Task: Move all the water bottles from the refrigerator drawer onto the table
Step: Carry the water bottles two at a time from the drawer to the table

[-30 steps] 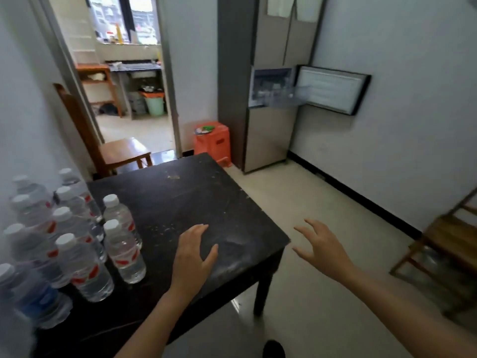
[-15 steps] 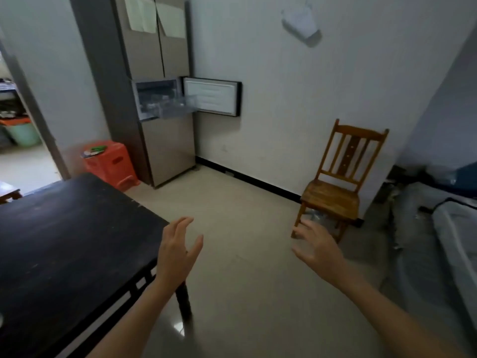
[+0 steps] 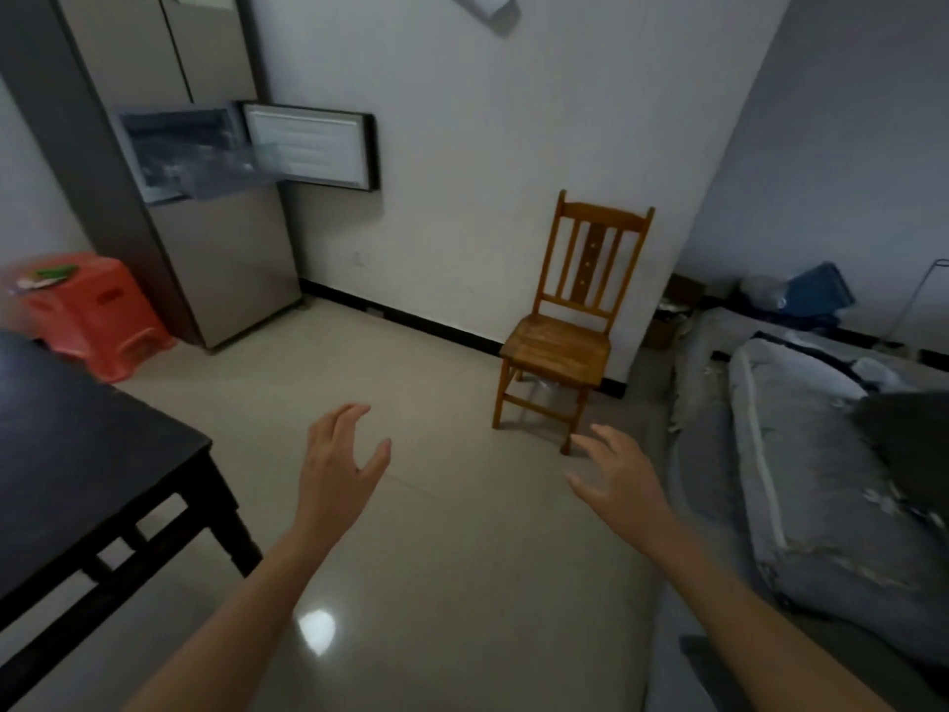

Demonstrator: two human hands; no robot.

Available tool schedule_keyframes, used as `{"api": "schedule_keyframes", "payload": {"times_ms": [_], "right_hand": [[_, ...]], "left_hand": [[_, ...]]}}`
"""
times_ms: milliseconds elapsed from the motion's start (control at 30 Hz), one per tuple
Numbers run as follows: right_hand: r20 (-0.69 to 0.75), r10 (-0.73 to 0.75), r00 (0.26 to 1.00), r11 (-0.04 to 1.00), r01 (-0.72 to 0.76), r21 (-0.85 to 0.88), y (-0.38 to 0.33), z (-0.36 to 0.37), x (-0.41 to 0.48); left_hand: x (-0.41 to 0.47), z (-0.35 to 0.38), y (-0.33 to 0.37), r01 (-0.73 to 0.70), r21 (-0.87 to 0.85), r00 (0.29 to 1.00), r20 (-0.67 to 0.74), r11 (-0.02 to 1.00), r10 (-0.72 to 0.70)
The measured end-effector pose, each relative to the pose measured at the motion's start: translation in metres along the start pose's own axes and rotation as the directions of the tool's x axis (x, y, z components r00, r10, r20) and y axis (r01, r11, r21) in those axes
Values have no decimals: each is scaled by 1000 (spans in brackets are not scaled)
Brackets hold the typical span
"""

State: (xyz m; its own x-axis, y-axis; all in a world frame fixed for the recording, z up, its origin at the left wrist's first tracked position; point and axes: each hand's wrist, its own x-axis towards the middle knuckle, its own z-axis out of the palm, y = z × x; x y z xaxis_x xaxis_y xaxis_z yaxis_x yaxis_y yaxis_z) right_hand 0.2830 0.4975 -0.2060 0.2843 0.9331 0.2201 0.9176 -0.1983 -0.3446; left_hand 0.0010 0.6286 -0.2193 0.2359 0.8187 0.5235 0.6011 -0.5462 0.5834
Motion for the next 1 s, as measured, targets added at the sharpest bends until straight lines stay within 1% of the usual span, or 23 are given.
{"api": "schedule_keyframes", "payload": {"times_ms": [100,167,400,500,667,833,1000], "right_hand": [[58,25,998,1000,-25,-14,17,3,2],[57,39,998,999,-39,-2,28,5,9],[33,24,999,999,-23,-27,64,6,59],[73,16,997,998,-12,-55,84,4,101],[120,-54,991,991,68,-119,110,5,188],[97,-96,991,989,105,-101,129,9,262],[146,-48,988,997,57,-58,168,22,306]], "left_hand": [[4,16,4,14,47,998,68,999,-17],[8,28,3,43,61,992,115,997,-50],[48,82,-3,80,28,985,153,996,-83],[83,114,-8,119,3,985,126,993,-118],[146,154,-15,164,-4,985,44,986,-164],[204,189,-14,131,3,988,84,991,-131],[239,232,-5,129,27,986,99,991,-131]]}}
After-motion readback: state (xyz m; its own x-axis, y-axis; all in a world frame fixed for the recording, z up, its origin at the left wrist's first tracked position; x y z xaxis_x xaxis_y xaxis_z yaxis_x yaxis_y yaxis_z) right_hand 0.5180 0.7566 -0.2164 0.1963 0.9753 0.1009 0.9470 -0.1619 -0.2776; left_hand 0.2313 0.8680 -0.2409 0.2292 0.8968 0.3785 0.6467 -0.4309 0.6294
